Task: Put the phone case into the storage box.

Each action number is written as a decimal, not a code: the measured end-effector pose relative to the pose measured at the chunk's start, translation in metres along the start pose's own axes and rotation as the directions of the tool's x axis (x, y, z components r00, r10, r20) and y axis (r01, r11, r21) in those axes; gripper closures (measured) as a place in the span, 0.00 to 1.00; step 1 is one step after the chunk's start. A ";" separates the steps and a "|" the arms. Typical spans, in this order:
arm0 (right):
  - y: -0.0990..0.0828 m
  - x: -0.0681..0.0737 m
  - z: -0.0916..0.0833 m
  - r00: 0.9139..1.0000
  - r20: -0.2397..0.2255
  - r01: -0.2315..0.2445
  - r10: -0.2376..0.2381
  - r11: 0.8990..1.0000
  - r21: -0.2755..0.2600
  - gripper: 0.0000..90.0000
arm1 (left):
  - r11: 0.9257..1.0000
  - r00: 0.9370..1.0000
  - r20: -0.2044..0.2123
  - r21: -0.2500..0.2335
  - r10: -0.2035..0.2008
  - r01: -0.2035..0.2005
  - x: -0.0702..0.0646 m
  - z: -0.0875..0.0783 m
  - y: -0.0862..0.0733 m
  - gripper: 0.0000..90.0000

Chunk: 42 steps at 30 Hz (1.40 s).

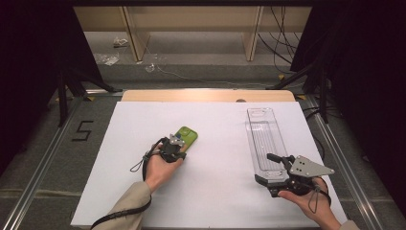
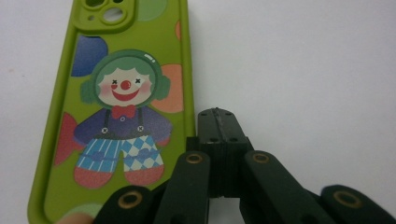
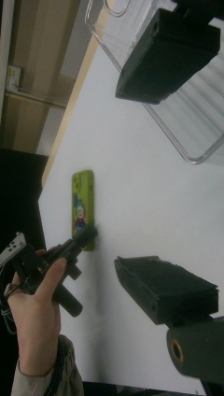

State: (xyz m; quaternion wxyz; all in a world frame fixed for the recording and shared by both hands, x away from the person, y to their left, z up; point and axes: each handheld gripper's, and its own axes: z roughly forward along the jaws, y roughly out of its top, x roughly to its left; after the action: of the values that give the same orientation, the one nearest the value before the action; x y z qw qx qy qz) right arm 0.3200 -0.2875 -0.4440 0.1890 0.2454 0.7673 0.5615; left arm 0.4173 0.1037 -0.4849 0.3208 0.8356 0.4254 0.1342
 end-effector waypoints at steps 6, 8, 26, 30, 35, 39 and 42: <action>0.000 0.000 0.000 1.000 0.000 0.000 0.000 1.000 0.001 0.18 | 1.000 1.000 -0.012 0.005 -0.002 0.002 0.004 -0.001 0.000 1.00; 0.000 0.000 0.000 1.000 0.000 0.000 0.000 1.000 0.001 0.18 | 1.000 1.000 -0.014 0.004 -0.004 0.005 0.005 -0.001 0.000 1.00; 0.000 0.001 0.000 1.000 -0.006 0.006 -0.006 1.000 0.002 0.18 | 0.999 0.999 0.026 -0.026 -0.033 0.034 0.009 -0.015 0.011 0.79; 0.000 0.001 0.000 1.000 -0.004 0.006 -0.005 1.000 0.003 0.18 | 1.000 1.000 -0.011 -0.022 -0.017 0.017 0.012 -0.018 0.019 0.55; 0.001 0.001 0.000 1.000 -0.006 0.006 -0.006 1.000 0.001 0.18 | 1.000 0.998 -0.068 0.009 0.019 -0.019 0.025 -0.014 0.029 0.22; 0.001 0.001 0.000 1.000 -0.006 0.006 -0.006 1.000 0.000 0.18 | 0.995 0.994 -0.078 0.082 0.070 -0.064 0.034 -0.006 0.039 0.06; 0.001 0.001 0.000 1.000 -0.007 0.006 -0.006 1.000 -0.001 0.18 | 0.988 0.992 -0.073 0.123 0.107 -0.098 0.039 0.000 0.045 0.03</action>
State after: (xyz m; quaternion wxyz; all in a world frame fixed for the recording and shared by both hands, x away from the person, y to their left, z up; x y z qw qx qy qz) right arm 0.3195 -0.2870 -0.4431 0.1883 0.2410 0.7685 0.5621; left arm 0.4688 0.1154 -0.4577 0.2460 0.8680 0.4014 0.1579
